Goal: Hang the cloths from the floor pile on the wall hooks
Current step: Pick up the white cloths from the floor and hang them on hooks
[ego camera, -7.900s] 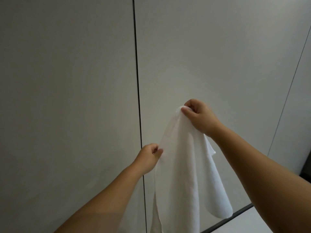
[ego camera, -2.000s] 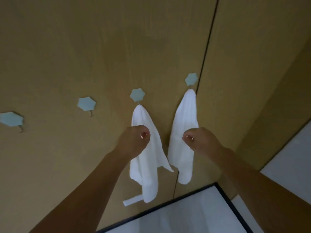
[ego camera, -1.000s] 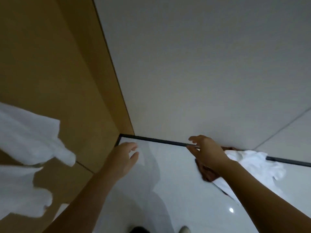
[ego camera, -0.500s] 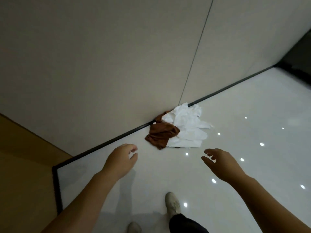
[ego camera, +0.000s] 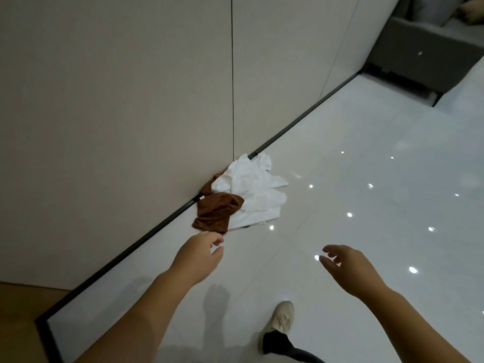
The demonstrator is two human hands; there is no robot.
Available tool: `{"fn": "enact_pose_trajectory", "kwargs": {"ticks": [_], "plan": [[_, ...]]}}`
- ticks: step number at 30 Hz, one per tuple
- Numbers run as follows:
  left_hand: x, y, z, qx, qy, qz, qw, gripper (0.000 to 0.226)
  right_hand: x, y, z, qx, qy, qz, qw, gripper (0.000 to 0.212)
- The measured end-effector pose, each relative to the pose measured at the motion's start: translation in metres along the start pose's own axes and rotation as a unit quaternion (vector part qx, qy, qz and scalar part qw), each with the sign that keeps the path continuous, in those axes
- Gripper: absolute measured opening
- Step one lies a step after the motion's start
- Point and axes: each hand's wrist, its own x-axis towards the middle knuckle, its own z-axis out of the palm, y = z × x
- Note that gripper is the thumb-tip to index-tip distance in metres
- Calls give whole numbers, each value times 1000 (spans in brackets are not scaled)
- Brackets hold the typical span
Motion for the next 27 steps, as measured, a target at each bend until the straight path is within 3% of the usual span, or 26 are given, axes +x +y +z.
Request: {"fn": "enact_pose_trajectory", "kwargs": {"ticks": [16,20,27], "plan": [[109,87,55,-21,-19,-114,993,26,176,34,-105,-35,-31,-87,995,38],[160,90,58,-27,-21,-91,995,24,224,31,-110,-46,-45,-85,994,38],[297,94,59,-29,-86,-93,991,25,315,30,-111,-80,-106,-40,990,41]]}}
